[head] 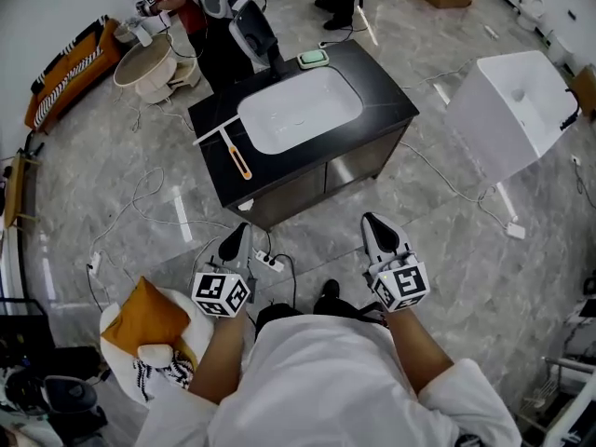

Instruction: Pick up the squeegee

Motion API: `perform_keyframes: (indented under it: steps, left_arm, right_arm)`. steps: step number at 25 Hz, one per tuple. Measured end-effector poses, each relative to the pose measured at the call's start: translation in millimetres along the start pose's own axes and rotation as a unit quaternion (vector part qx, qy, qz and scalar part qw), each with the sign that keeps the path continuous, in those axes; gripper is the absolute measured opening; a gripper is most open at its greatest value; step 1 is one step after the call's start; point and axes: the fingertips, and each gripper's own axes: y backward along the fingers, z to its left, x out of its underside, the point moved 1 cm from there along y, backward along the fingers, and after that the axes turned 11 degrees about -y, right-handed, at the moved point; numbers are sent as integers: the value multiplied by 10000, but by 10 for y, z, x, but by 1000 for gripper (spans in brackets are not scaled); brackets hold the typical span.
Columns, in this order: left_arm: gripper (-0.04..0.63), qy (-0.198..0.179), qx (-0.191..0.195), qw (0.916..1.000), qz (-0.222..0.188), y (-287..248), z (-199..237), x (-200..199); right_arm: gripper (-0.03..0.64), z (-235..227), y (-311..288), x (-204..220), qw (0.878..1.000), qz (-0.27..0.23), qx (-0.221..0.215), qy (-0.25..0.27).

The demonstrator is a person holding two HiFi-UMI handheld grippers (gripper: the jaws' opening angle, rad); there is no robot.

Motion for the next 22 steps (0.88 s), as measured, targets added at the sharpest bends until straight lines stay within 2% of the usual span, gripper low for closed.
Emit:
perform_keyframes:
  steps: [10,22]
  left_arm:
    - [17,171,-441,9988,117,-388,240,-68]
    - [17,481,-776,9954,277,-1079,956,4]
  right_arm:
    - [17,-316,-595,-142,9991,40,-412,66]
    - [17,-656,-1580,-277,9973,281,-634,251]
